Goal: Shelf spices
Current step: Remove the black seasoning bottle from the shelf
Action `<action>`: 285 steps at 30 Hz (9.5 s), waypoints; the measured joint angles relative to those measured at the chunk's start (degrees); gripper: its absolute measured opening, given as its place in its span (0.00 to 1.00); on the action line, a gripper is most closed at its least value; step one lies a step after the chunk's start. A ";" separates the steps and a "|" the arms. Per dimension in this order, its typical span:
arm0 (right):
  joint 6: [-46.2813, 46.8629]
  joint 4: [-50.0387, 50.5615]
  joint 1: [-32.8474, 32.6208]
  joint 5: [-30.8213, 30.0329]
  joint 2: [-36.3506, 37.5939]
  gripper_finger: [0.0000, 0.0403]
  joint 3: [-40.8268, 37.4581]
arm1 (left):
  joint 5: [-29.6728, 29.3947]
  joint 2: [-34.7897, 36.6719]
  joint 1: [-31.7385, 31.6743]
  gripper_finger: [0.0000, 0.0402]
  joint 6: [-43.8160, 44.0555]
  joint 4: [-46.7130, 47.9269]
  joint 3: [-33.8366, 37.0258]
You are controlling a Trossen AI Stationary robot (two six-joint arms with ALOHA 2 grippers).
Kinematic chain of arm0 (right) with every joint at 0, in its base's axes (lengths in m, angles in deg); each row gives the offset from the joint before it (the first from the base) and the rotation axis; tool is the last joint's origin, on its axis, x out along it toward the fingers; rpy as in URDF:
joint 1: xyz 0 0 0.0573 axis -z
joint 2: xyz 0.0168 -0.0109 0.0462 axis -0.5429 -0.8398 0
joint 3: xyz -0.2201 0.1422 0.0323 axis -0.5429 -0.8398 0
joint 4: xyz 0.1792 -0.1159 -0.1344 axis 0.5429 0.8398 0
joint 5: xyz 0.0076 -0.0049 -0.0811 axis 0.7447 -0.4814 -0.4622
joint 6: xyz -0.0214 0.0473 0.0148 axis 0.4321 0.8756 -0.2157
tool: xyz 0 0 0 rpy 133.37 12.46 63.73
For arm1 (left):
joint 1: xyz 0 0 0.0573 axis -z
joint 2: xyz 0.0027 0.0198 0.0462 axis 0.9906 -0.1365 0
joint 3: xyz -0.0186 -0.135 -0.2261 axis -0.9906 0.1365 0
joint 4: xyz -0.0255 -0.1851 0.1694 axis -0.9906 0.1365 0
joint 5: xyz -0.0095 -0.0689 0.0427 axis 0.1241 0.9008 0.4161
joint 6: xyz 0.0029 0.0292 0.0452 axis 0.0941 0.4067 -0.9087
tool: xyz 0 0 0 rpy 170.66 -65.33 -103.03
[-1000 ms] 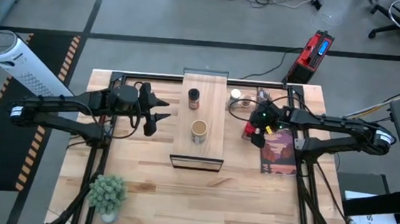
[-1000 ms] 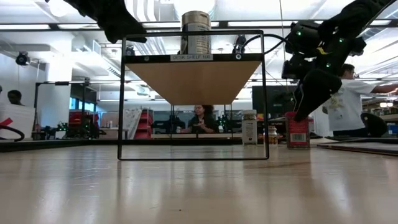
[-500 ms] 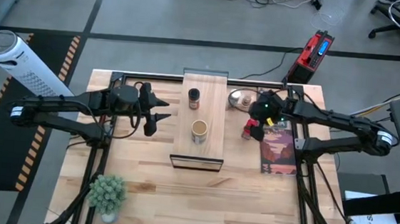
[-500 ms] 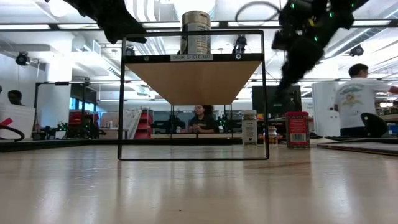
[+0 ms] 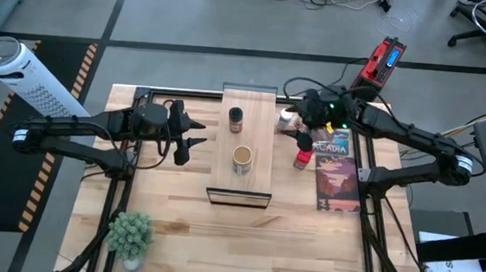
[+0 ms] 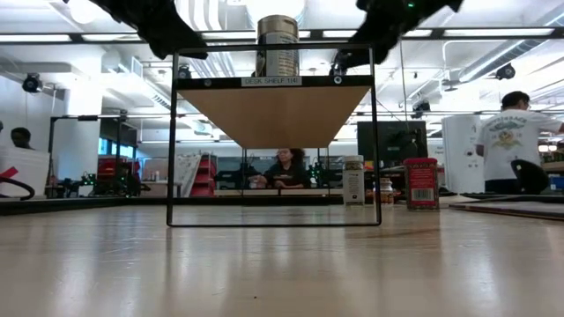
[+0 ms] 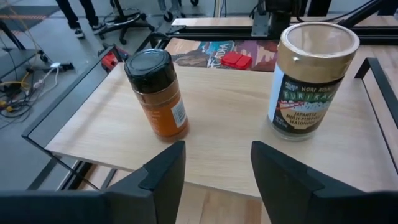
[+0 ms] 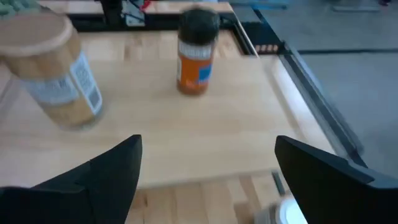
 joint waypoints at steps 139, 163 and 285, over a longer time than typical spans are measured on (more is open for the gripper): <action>-10.96 22.77 0.61 5.58 -31.06 0.46 39.05 | -0.50 15.40 0.57 0.39 7.99 -2.82 14.99; -6.85 33.50 0.73 6.19 -23.00 0.46 33.63 | -0.50 15.36 0.57 0.40 8.13 -2.94 14.92; 9.49 -26.37 0.74 1.20 -11.22 0.65 -27.37 | -0.48 15.25 0.57 0.39 9.17 -4.49 14.90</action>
